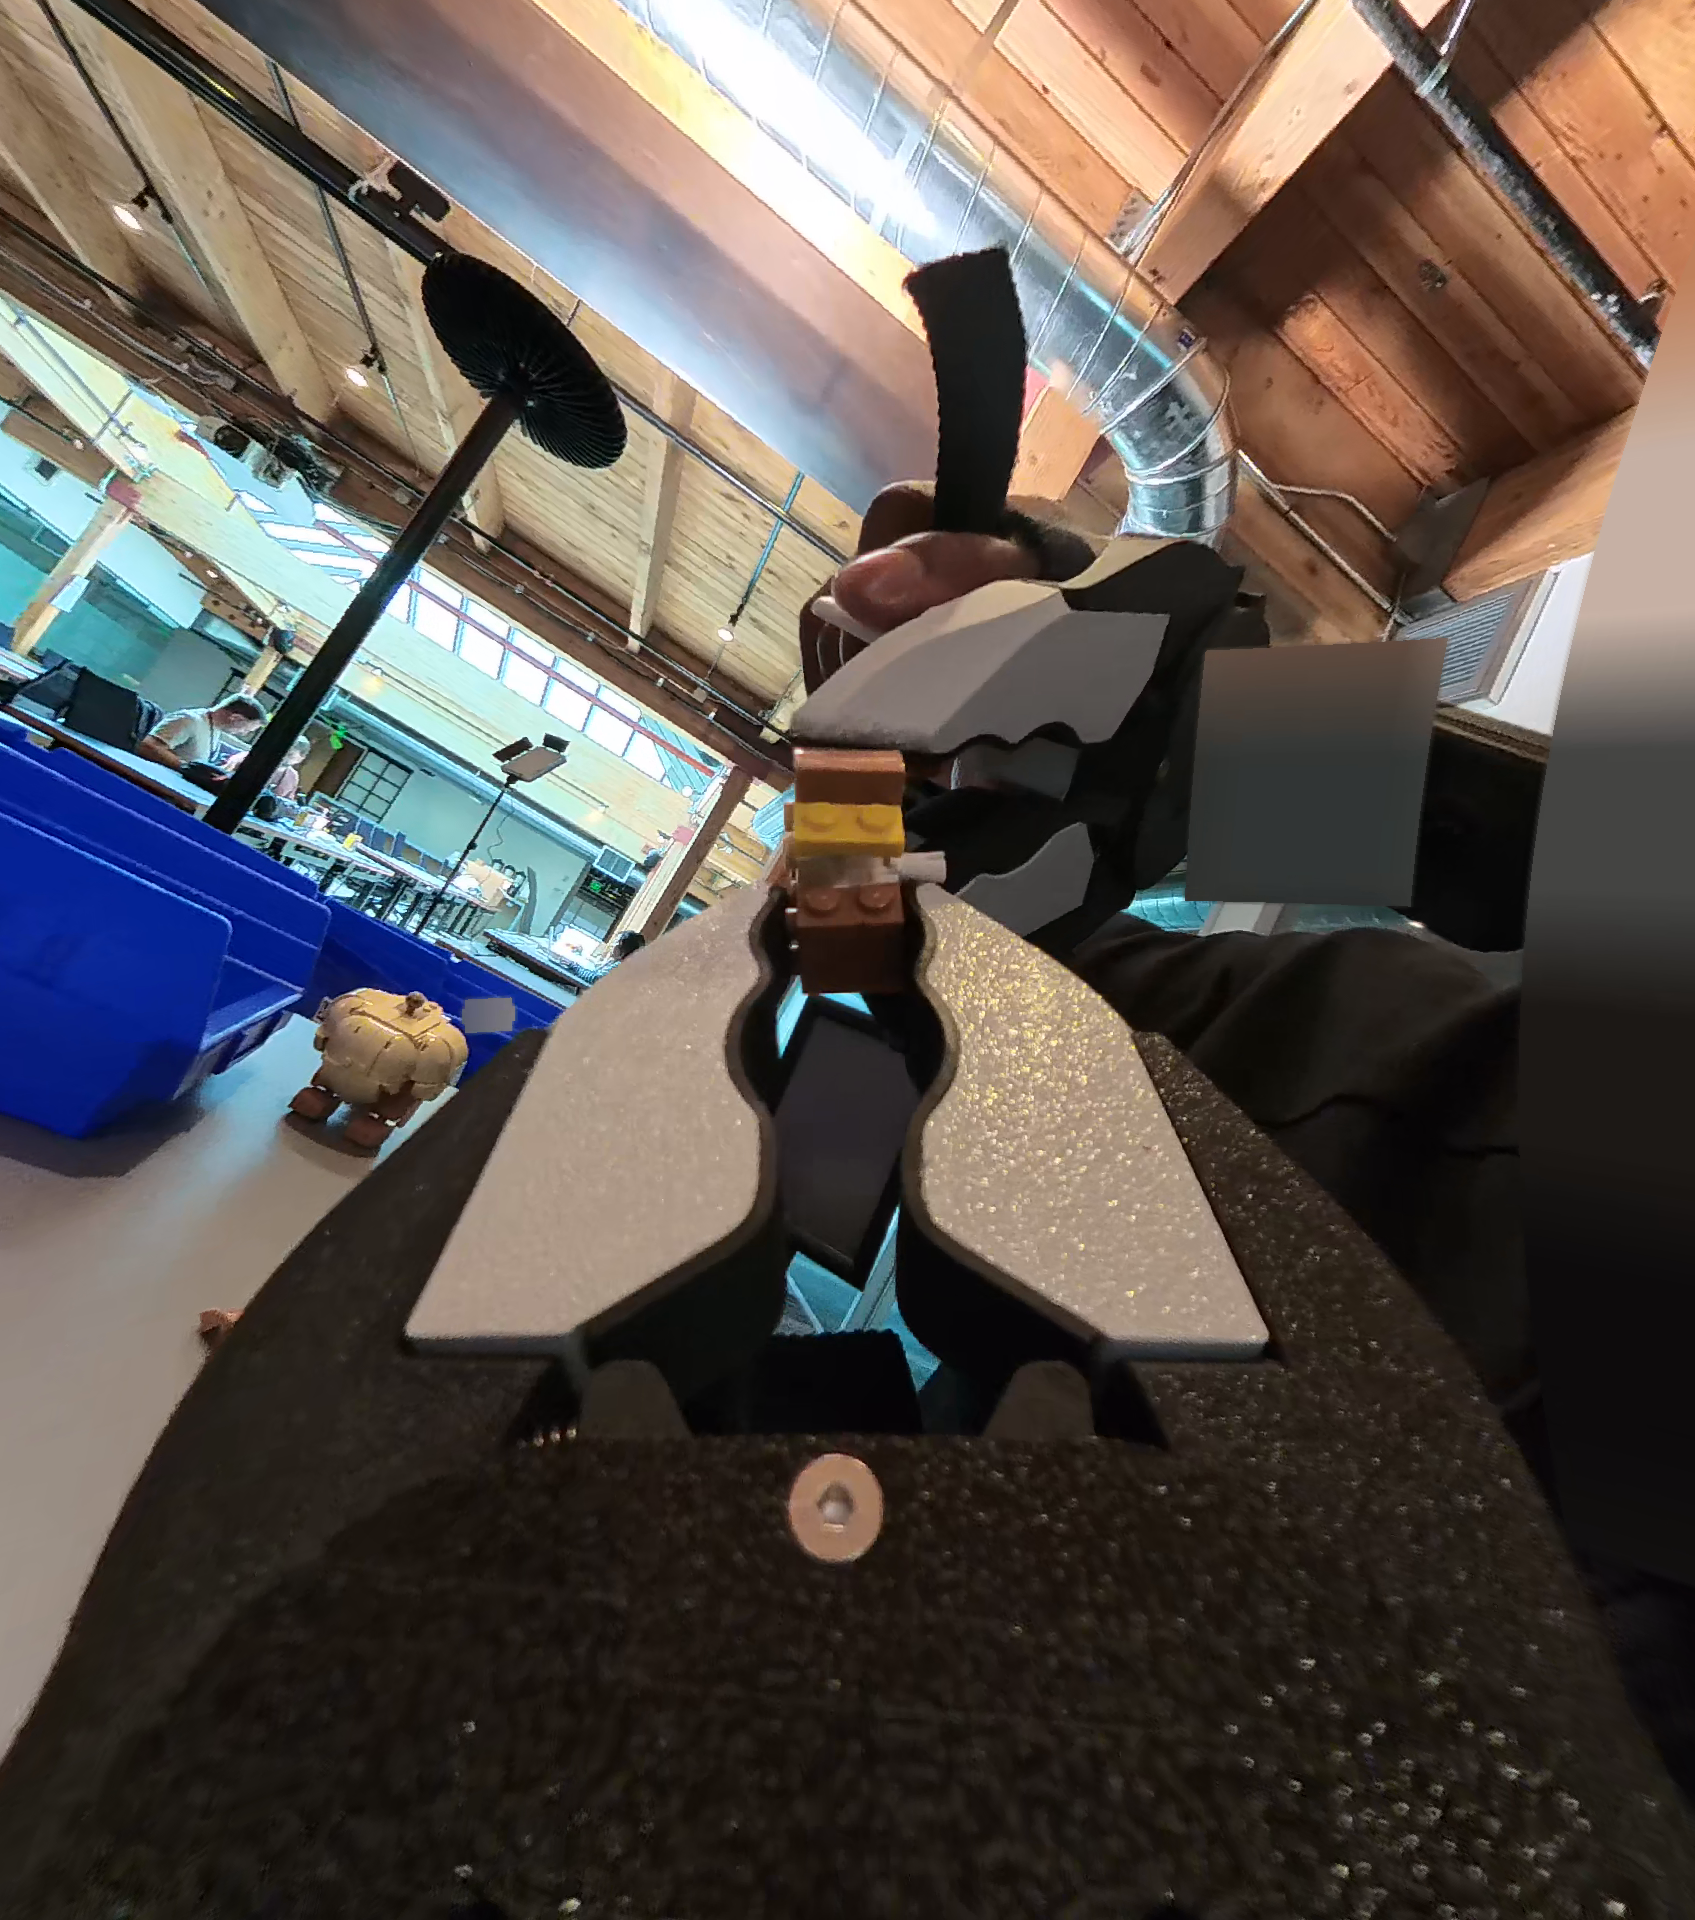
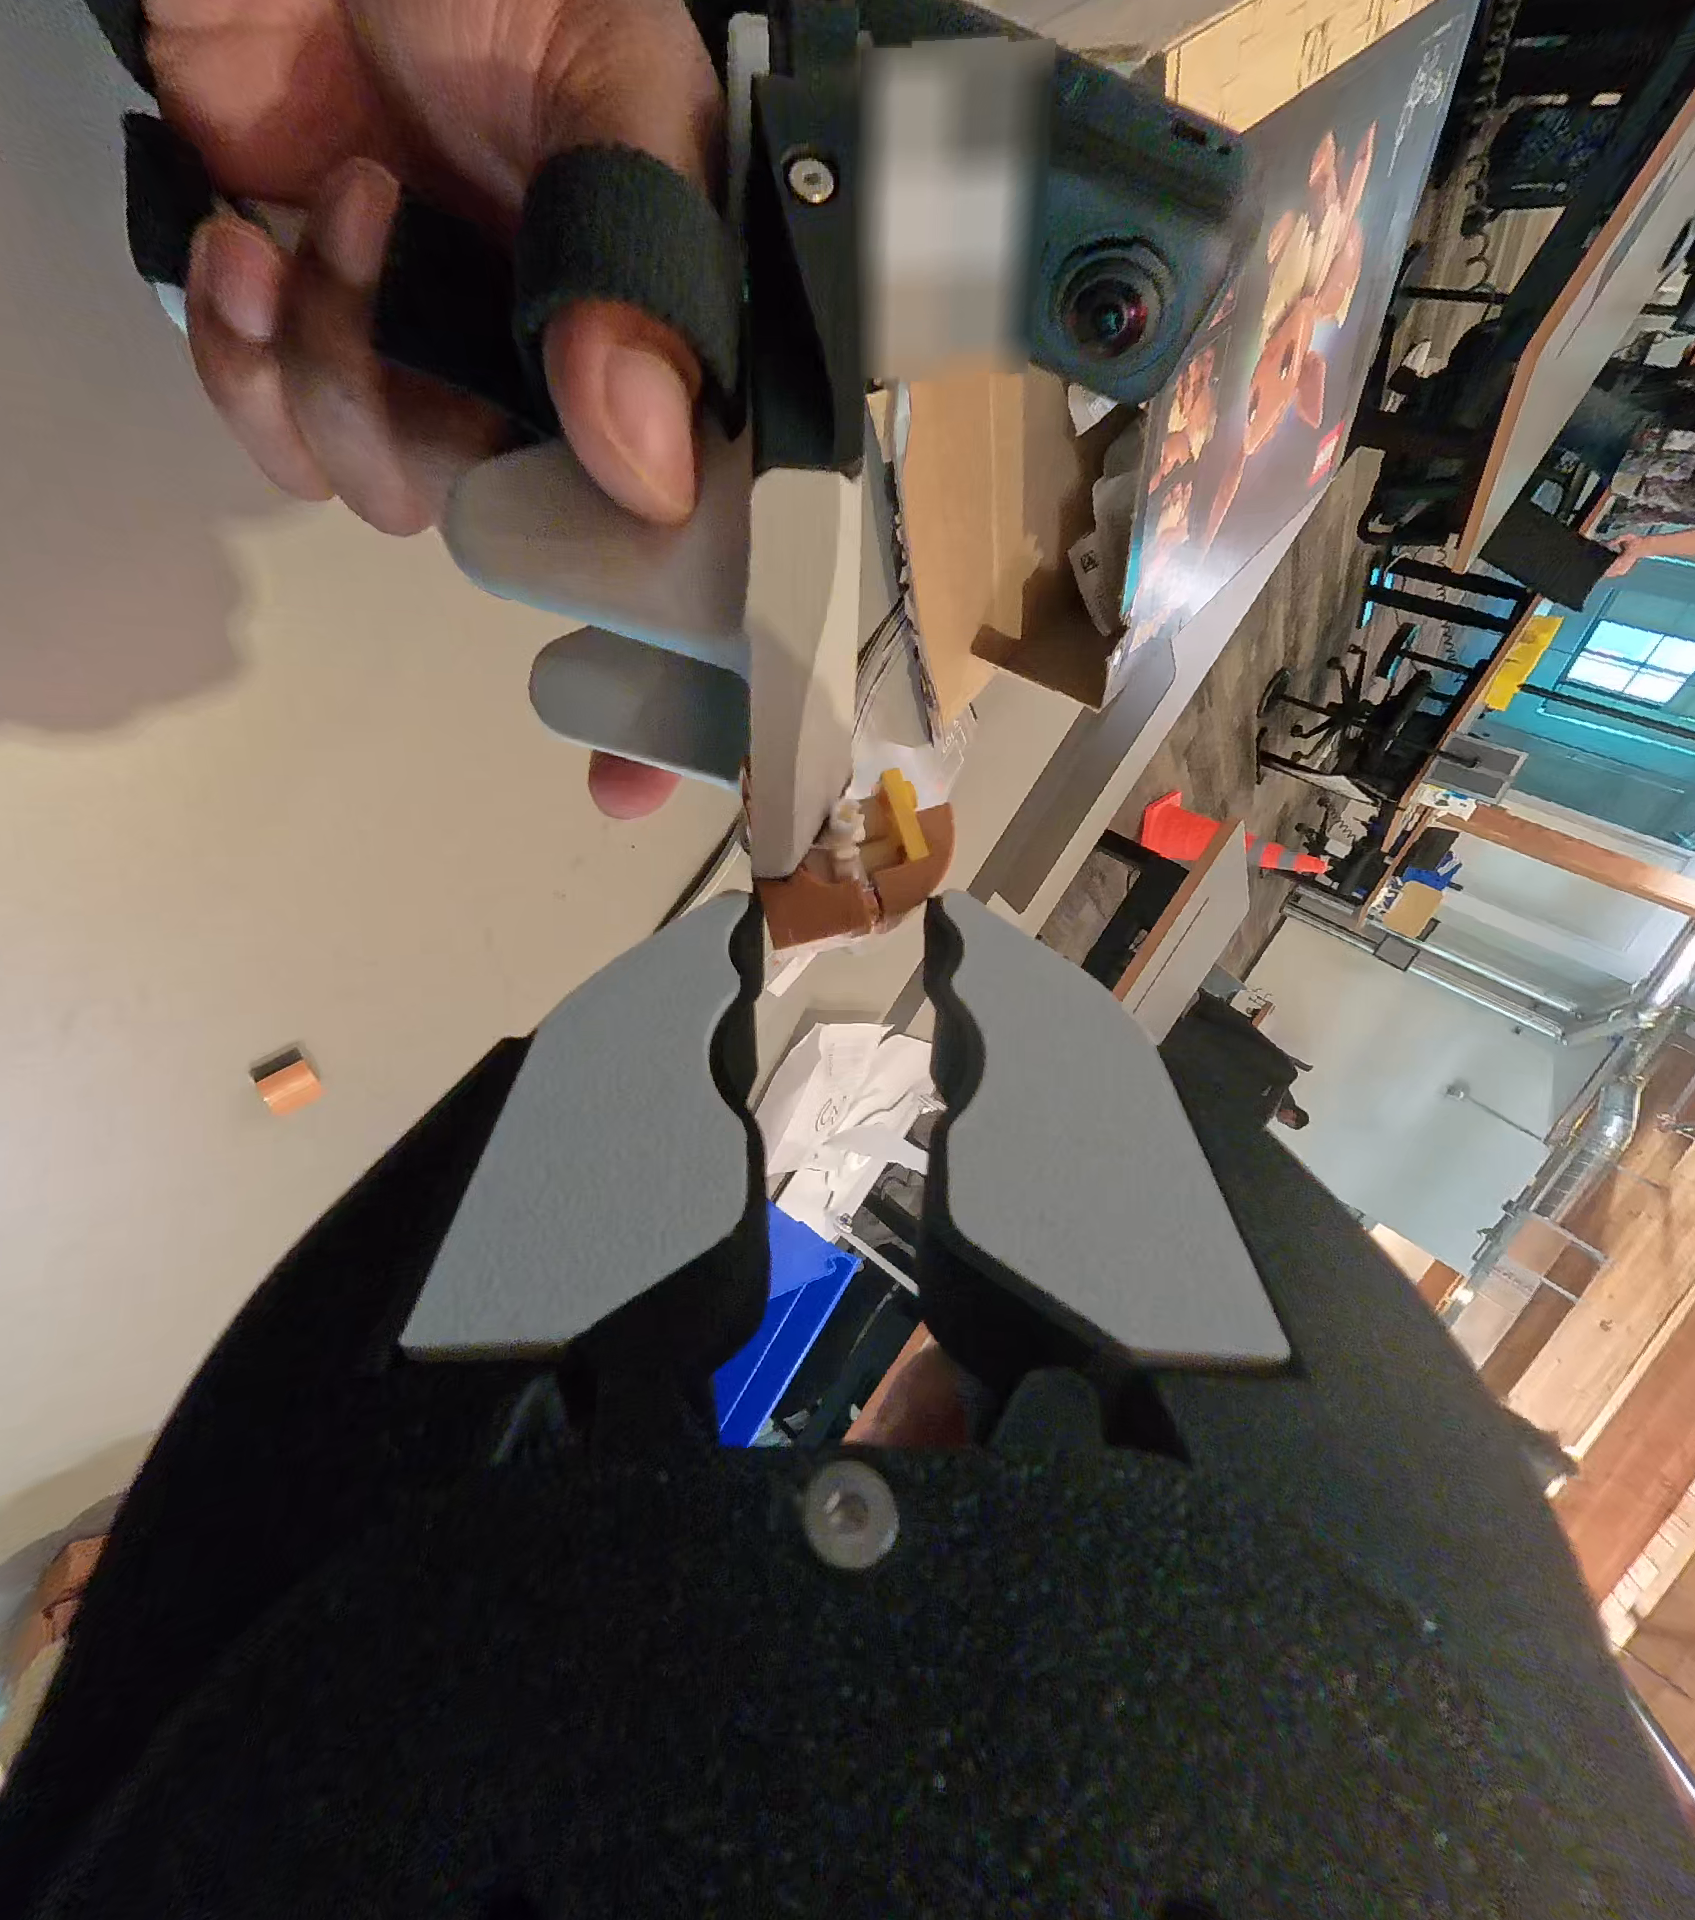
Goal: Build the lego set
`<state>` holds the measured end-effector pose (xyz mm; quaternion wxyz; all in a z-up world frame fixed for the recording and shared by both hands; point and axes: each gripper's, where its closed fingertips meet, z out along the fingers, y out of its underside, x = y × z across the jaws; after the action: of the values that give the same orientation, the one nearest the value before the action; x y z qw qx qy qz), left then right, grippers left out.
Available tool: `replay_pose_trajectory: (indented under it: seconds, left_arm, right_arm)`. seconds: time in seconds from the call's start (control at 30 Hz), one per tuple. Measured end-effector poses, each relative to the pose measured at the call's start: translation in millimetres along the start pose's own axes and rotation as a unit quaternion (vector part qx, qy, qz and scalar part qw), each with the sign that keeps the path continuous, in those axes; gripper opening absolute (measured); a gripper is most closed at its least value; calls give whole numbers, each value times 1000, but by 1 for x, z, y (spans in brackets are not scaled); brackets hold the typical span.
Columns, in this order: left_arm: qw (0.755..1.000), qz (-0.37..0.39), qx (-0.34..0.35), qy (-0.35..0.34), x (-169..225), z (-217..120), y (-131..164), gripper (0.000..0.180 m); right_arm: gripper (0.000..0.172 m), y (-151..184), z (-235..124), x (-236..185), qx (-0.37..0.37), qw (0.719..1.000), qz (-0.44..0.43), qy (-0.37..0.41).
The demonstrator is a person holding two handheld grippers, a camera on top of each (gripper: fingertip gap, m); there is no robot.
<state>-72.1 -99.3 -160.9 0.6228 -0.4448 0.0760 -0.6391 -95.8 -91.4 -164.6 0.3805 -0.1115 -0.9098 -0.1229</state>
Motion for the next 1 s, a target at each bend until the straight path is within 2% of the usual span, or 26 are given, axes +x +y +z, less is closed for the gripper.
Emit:
replay_pose_trajectory:
  seconds: [0.43, 0.7, 1.0]
  left_arm:
    - [999, 6, -16, -27, -7, -2, 2, 19]
    - [1000, 10, -3, -2, 0, -6, -4, 19]
    - [1000, 9, 0, -1, -2, -3, -1, 19]
  right_arm:
    - [33, 2, 5, -1, -36, 997, -56, 30]
    - [33, 5, 5, 8, -61, 993, -79, 61]
    - [34, 5, 5, 8, -58, 995, -56, 55]
